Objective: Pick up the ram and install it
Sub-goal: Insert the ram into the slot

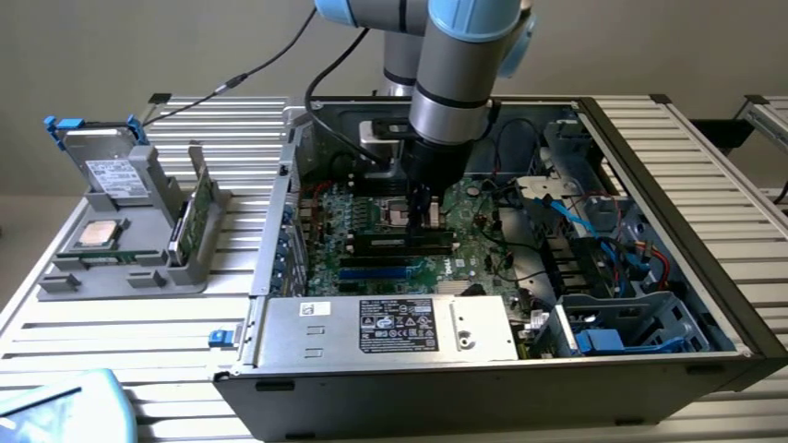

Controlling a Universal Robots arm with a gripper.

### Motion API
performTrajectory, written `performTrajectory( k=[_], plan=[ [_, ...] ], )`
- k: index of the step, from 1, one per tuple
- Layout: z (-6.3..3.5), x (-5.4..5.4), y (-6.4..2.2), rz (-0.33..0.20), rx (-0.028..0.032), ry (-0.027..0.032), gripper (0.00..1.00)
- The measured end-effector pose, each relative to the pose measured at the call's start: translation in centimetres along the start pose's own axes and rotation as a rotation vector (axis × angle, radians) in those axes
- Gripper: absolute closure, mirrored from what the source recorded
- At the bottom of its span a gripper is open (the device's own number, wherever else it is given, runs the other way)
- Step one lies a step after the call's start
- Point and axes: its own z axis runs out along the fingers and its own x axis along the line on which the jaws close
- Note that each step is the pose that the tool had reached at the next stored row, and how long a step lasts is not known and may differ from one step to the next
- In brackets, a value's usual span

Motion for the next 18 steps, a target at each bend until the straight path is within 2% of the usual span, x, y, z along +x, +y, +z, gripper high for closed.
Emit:
performTrajectory(
  k=[18],
  plan=[
    [0.01, -0.01, 0.1, 0.008, -0.0015, -0.001, 0.86]
  ],
)
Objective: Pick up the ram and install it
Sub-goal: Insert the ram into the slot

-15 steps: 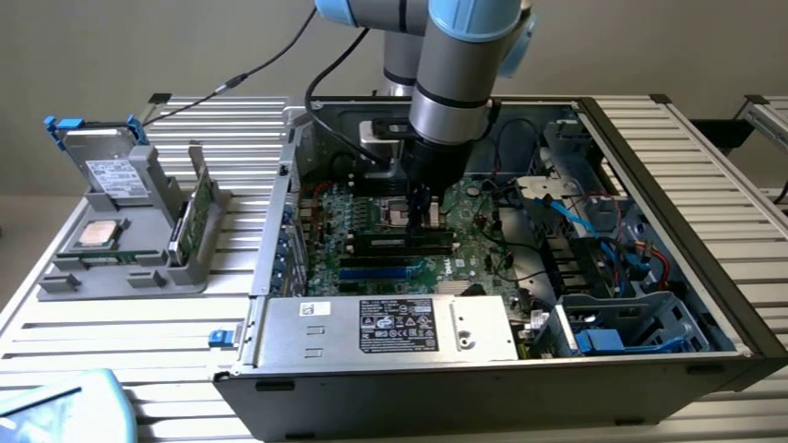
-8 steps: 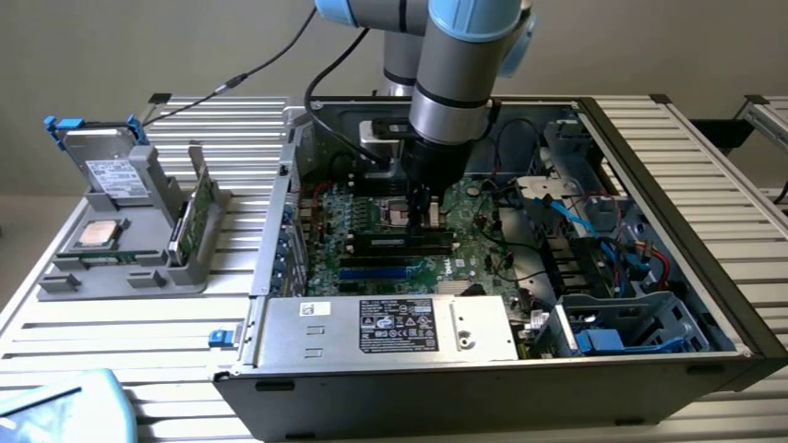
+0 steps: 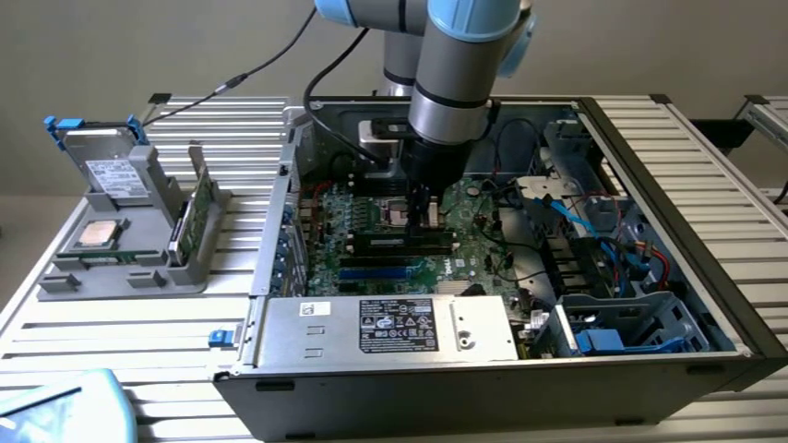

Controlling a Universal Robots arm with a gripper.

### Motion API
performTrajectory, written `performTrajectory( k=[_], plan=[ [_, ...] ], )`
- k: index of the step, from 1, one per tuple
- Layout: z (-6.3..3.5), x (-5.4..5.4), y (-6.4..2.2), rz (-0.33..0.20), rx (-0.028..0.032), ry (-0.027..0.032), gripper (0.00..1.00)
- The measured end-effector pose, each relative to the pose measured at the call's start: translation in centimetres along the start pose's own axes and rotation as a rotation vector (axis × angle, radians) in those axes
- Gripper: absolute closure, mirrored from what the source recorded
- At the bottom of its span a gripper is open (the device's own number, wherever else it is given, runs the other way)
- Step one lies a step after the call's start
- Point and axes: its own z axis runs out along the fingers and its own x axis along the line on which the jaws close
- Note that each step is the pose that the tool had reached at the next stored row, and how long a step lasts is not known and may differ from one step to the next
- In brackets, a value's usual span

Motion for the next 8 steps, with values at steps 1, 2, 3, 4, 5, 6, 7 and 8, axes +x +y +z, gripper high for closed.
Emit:
performTrajectory(
  k=[1, 2, 3, 4, 5, 6, 7, 8],
  plan=[
    [0.0, 0.0, 0.0, 0.0, 0.0, 0.0001, 0.86],
    [0.0, 0.0, 0.0, 0.0, -0.0001, 0.0005, 0.86],
    [0.03, -0.01, 0.0, 0.0, -0.0001, 0.0006, 0.86],
    [0.05, -0.01, -0.01, 0.0, -0.0001, 0.0006, 0.86],
    [0.06, -0.02, -0.01, 0.0, 0.0, 0.0007, 0.86],
    [0.09, -0.04, -0.01, 0.0, -0.0001, 0.0007, 0.86],
    [0.11, -0.05, -0.01, 0.0, -0.0001, 0.0007, 0.86],
    [0.13, -0.06, -0.02, 0.0, 0.0, 0.0007, 0.86]
  ],
)
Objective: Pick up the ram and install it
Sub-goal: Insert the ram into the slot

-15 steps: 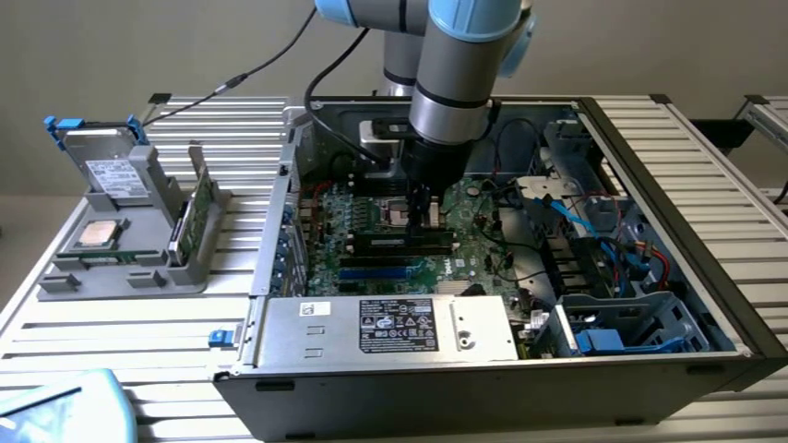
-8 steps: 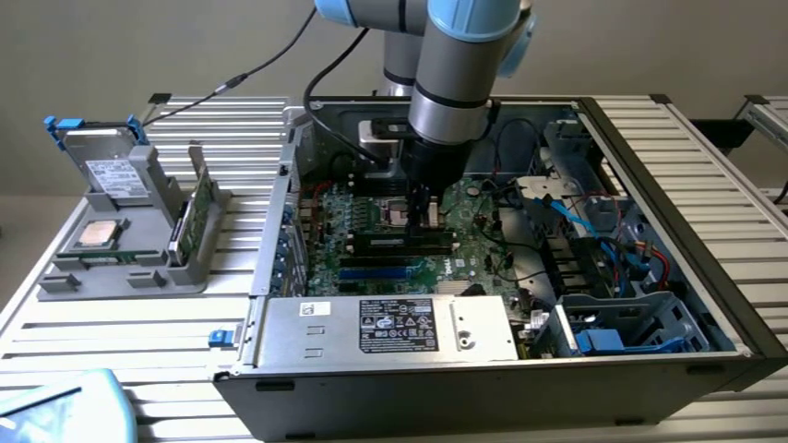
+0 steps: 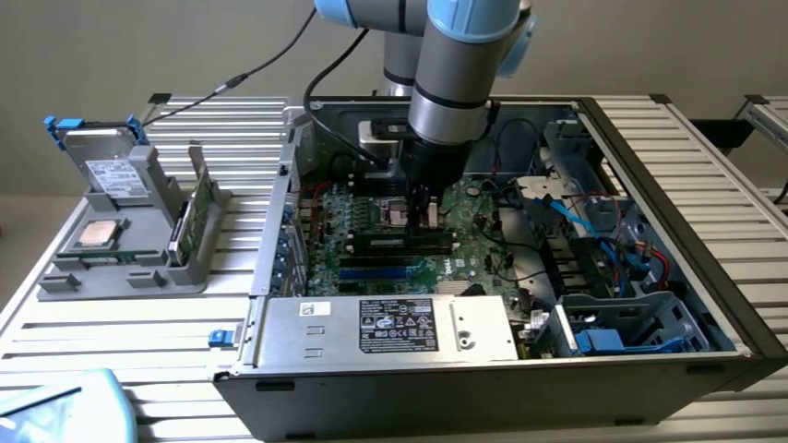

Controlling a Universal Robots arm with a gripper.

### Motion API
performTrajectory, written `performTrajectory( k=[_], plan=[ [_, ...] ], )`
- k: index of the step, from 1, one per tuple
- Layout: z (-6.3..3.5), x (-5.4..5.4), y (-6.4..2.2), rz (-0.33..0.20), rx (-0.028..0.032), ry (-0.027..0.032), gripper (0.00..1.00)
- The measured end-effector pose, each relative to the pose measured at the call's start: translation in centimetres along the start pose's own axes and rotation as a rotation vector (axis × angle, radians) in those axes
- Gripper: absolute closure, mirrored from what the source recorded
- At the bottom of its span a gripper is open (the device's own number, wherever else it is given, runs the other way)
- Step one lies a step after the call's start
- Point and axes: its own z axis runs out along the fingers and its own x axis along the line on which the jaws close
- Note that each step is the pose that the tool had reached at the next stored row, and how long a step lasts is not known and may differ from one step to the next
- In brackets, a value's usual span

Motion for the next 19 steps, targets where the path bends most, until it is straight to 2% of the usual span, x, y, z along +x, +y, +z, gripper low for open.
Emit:
performTrajectory(
  k=[12, 19],
  plan=[
    [0.23, -0.03, -0.02, 0.0, -0.0008, 0.0014, 0.86],
    [0.24, -0.03, -0.04, 0.0, -0.0127, 0.0009, 0.86]
  ],
)
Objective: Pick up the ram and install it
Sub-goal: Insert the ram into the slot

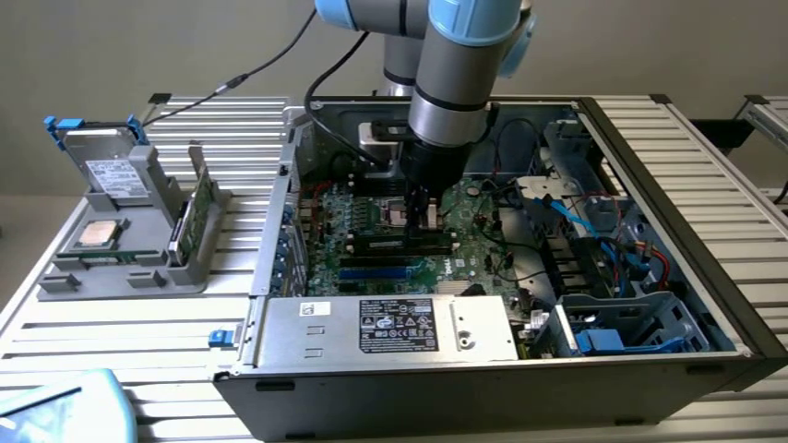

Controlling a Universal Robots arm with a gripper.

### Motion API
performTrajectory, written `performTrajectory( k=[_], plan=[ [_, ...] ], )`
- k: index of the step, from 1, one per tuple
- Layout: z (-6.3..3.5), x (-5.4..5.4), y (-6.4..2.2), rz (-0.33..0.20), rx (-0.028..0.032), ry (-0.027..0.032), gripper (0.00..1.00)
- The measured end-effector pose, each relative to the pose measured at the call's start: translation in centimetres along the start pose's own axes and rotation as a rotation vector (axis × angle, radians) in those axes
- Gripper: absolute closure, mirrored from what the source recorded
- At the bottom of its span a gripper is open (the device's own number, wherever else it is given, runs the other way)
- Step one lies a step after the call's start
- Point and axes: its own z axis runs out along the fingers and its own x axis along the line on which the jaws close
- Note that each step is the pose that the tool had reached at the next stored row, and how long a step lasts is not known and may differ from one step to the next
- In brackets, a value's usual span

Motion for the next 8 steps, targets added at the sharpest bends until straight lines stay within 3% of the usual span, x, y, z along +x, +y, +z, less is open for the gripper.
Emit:
performTrajectory(
  k=[8],
  plan=[
    [0.12, 0.0, -0.05, 0.0, -0.0048, 0.0, 0.86]
  ],
)
